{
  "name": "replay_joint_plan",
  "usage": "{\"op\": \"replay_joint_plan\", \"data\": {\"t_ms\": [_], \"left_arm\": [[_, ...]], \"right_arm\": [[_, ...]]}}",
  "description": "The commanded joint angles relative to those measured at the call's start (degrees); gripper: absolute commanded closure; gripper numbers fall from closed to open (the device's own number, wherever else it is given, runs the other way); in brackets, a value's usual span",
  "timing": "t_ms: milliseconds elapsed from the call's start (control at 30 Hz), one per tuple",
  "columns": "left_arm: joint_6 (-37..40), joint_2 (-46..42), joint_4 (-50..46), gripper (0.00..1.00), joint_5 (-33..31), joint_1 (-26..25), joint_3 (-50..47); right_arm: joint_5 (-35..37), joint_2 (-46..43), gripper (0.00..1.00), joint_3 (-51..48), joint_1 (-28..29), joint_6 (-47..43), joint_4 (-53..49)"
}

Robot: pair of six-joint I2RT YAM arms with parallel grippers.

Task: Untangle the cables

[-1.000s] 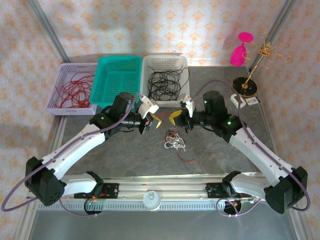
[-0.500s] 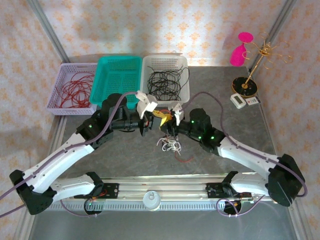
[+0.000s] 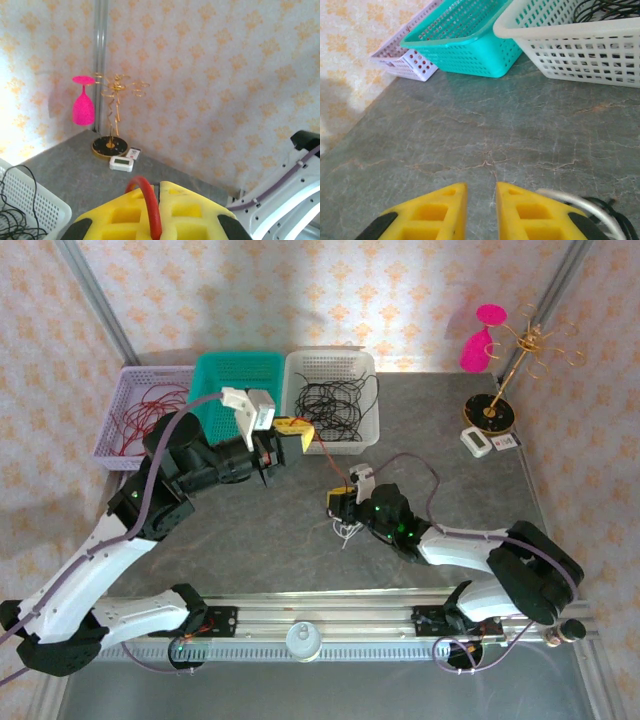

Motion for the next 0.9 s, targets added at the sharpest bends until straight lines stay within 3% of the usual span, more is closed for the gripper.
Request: {"op": "replay_joint_plan", "data": {"t_ms": [0, 267, 600, 867], "left_arm": [[-0.5, 0.0, 1.9, 1.00, -1.7, -0.2, 4.7], [-0.9, 2.0, 1.2, 1.00, -4.5, -0.2, 13.8], [-0.8, 5.3, -0.2, 1.00, -5.9, -0.2, 23.0], [2.1, 6.0, -4.4, 1.00, -14.1, -0.2, 22.2]], "right_arm": [[4.8, 1.6, 0.79, -1.2, 0.4, 2.6, 4.7], [8.9, 6.0, 0.82, -1.7, 0.4, 4.3, 4.5], [8.5, 11.7, 0.84, 0.8, 0.4, 6.1, 3.6], [10.3, 8.1, 0.81, 4.5, 0.4, 6.9, -5.3]]}}
